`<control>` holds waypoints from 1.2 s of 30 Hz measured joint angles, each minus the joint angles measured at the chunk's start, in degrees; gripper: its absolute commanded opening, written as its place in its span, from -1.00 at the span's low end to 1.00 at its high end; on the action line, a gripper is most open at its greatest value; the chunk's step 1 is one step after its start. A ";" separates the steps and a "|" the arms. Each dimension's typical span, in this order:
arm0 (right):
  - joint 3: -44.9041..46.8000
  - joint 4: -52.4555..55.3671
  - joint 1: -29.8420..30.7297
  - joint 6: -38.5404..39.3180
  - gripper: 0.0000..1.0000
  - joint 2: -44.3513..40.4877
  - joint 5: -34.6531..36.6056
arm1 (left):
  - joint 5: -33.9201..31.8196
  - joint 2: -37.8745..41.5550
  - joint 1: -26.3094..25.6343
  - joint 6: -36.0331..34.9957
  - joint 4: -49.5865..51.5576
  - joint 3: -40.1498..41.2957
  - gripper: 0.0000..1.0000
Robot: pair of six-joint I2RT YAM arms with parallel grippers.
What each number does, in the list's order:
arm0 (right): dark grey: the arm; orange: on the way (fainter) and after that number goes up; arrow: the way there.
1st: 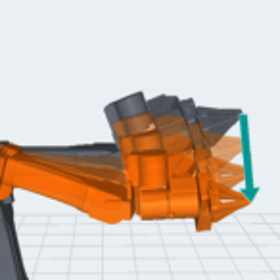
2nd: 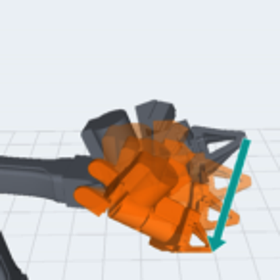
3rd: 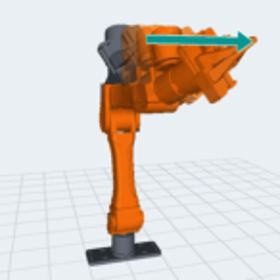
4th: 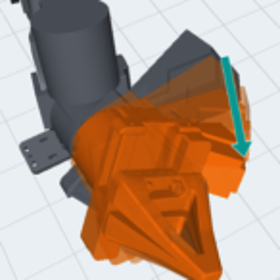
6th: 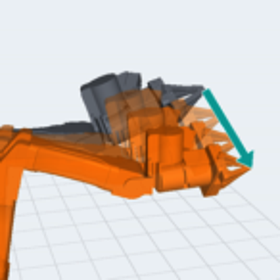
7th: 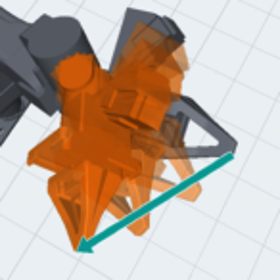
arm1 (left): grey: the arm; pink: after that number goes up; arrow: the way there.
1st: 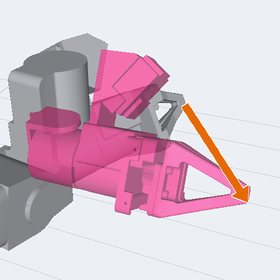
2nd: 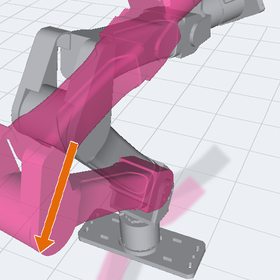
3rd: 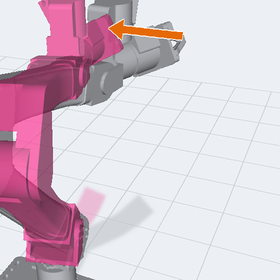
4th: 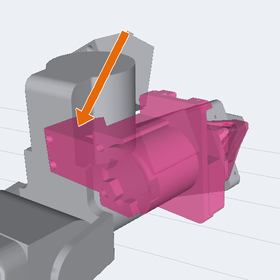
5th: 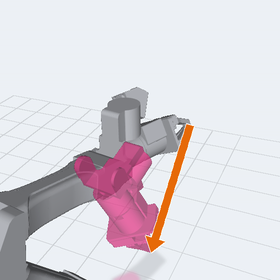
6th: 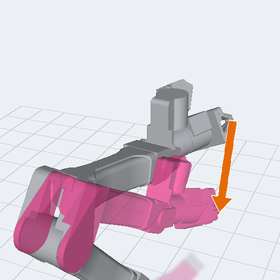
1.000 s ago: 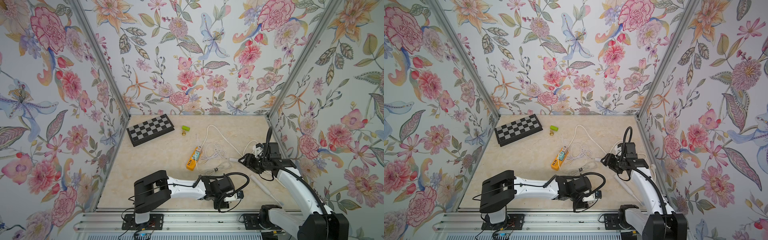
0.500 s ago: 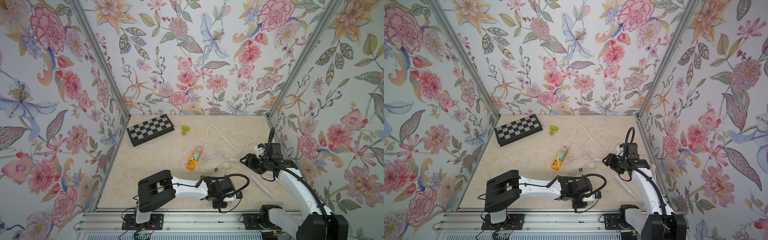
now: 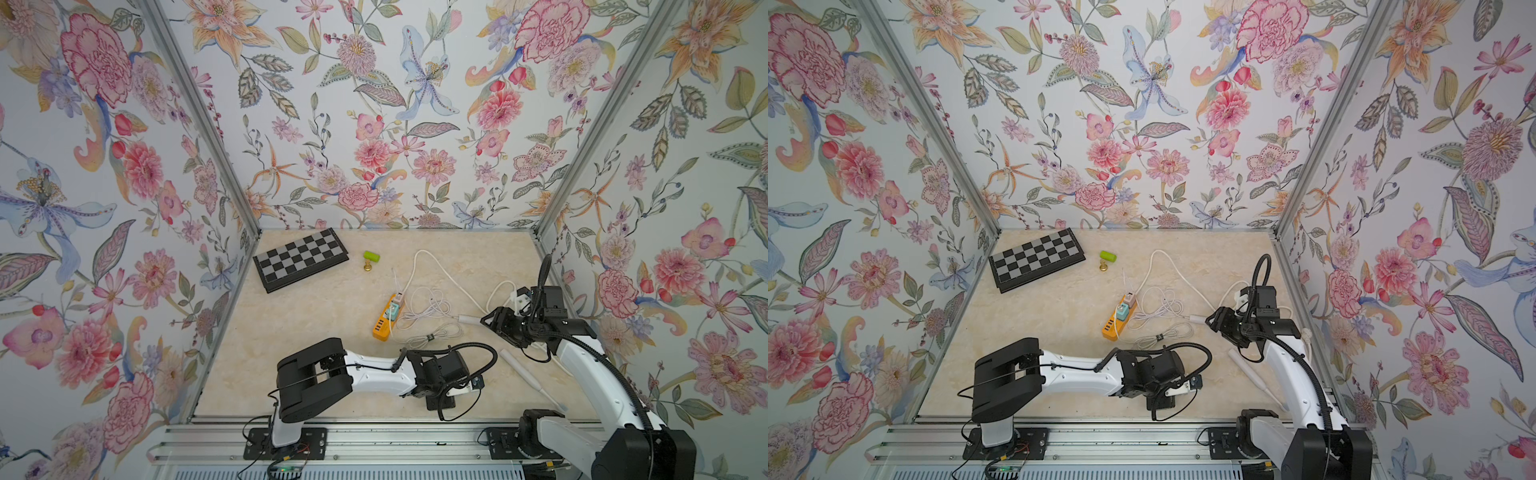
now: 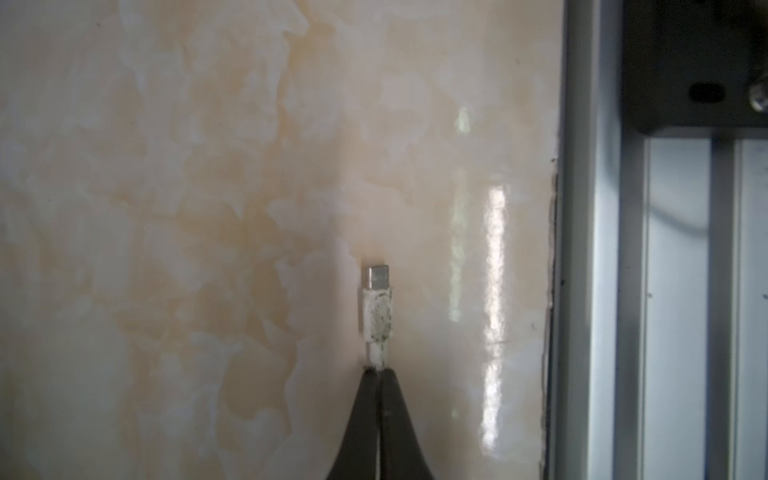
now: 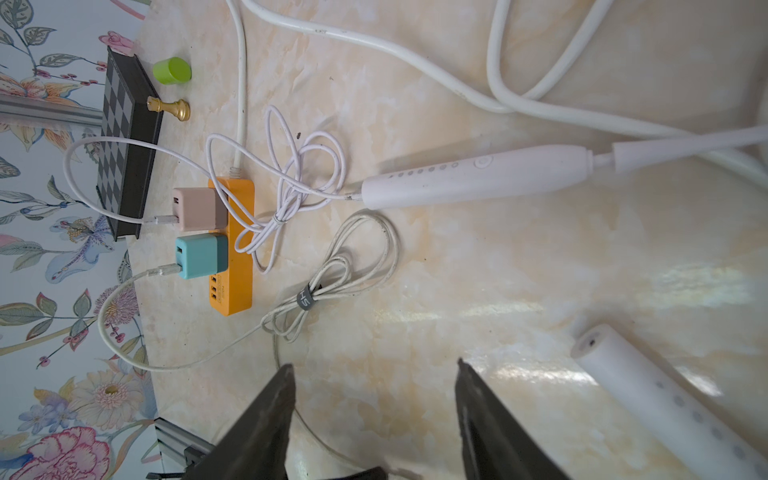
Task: Charge the electric toothbrush
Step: Pick up the charging cable from the center of the board.
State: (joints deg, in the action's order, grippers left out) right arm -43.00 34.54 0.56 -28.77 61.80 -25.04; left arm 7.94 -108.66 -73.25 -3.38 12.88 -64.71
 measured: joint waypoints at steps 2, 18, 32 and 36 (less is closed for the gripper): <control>0.00 0.00 -0.02 0.00 0.25 0.00 -0.02 | -1.14 0.87 1.03 0.42 -0.31 0.87 -1.00; 2.43 -13.07 3.54 -4.92 0.32 -3.04 -18.34 | -4.28 16.24 14.10 6.29 -16.41 6.84 -1.00; 10.32 -40.54 11.41 -17.73 -0.02 1.22 -22.77 | -0.55 16.96 16.04 9.03 -23.89 6.84 -1.00; 13.03 -46.53 11.47 -20.11 -0.30 1.88 -22.56 | 0.02 17.07 16.04 9.29 -24.57 6.88 -1.00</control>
State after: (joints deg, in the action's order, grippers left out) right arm -29.98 -11.99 12.03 -48.88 63.68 -47.59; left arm 7.97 -91.59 -57.21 5.91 -11.68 -57.82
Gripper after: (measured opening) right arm 0.395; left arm 0.046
